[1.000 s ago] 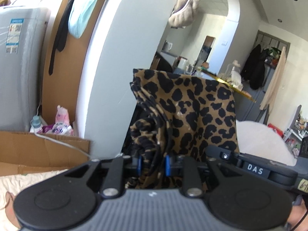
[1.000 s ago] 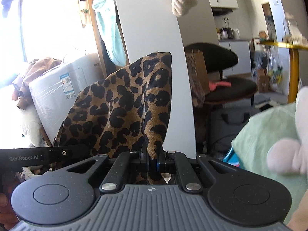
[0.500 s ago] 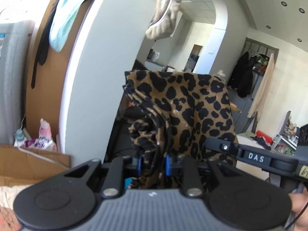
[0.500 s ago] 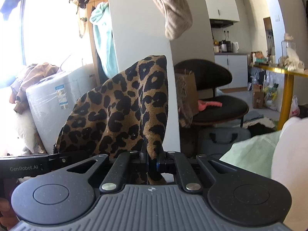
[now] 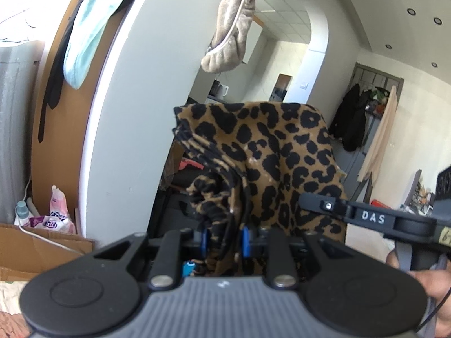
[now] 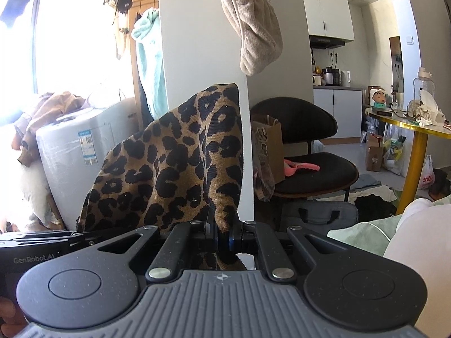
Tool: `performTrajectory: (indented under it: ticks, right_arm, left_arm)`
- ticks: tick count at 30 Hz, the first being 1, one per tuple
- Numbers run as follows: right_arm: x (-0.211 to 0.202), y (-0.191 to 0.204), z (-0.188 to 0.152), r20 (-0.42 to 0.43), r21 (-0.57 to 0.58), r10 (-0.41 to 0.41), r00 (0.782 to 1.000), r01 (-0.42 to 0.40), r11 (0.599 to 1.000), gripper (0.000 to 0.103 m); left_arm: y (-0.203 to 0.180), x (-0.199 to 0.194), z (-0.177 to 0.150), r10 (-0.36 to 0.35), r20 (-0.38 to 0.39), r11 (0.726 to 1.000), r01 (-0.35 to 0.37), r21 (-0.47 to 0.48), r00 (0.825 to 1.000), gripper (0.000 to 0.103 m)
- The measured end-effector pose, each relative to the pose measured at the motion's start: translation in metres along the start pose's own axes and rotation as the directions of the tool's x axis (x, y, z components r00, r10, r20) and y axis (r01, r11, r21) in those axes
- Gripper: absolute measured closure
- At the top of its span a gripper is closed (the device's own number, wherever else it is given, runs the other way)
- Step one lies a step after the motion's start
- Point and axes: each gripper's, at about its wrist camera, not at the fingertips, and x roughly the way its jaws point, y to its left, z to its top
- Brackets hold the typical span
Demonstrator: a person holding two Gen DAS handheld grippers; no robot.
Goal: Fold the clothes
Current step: 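Hold the leopard garment raised between both tools and turn it over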
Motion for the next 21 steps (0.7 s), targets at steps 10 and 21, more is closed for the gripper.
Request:
performTrajectory:
  ticks: [10, 21]
  right_arm:
    - [0.061, -0.003, -0.046, -0.083, 0.031, 0.000, 0.997, 0.002, 1.000, 0.097]
    - [0.151, -0.010, -0.115, -0.189, 0.020, -0.010, 0.982, 0.014, 1.000, 0.097]
  left_arm:
    - [0.035, 0.032, -0.035, 0.034, -0.055, 0.999, -0.036, -0.030, 0.998, 0.079]
    - [0.089, 0.092, -0.095, 0.085, -0.118, 0.992, -0.096, -0.087, 0.989, 0.079]
